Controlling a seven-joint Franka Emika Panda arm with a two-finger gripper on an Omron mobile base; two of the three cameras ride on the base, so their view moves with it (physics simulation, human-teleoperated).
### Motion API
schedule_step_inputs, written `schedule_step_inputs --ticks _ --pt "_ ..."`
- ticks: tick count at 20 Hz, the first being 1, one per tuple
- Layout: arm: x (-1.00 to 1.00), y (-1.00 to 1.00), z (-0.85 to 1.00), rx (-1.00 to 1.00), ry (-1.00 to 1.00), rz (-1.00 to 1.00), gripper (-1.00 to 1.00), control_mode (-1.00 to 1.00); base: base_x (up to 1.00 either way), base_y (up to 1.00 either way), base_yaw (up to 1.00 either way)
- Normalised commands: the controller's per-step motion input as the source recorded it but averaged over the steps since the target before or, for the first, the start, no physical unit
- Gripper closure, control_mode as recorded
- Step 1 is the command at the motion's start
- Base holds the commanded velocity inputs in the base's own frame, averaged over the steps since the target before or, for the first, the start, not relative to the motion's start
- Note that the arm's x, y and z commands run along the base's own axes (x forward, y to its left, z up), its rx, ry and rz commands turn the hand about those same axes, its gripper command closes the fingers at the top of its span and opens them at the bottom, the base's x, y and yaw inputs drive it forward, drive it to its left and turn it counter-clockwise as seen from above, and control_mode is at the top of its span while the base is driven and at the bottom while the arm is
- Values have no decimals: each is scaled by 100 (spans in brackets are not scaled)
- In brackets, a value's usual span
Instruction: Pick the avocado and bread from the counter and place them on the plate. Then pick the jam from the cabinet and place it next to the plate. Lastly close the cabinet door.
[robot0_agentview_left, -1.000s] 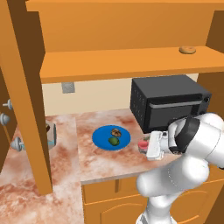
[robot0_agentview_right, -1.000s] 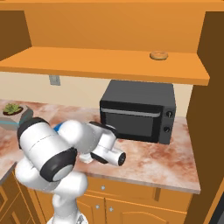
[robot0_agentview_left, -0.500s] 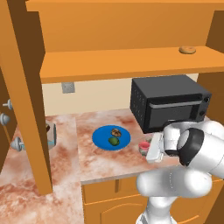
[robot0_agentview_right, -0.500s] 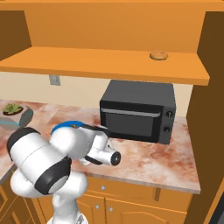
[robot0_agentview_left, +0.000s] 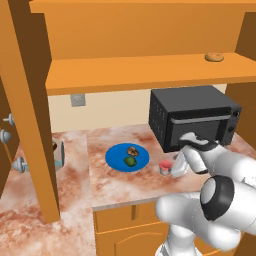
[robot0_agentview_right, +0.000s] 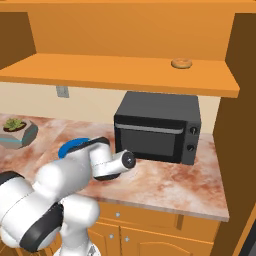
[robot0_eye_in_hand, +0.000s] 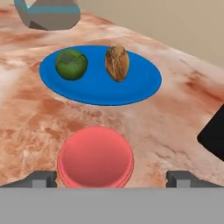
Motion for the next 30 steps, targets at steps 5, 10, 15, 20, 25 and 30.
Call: schedule_step_inputs --ticks 5,10,15,20,25,30 --pt "-77 -13 38 -5 16 -6 -100 -100 0 0 0" --pt "-69 -1 71 -1 16 -8 -100 -100 0 0 0" --pt "-67 0 82 0 3 -9 -100 -100 0 0 0" --pt "-77 5 61 0 -20 -21 -100 -100 0 0 0" --pt "-38 34 71 0 -19 -17 -100 -100 0 0 0" --pt "-45 46 31 -1 -18 -15 -100 -100 0 0 0"
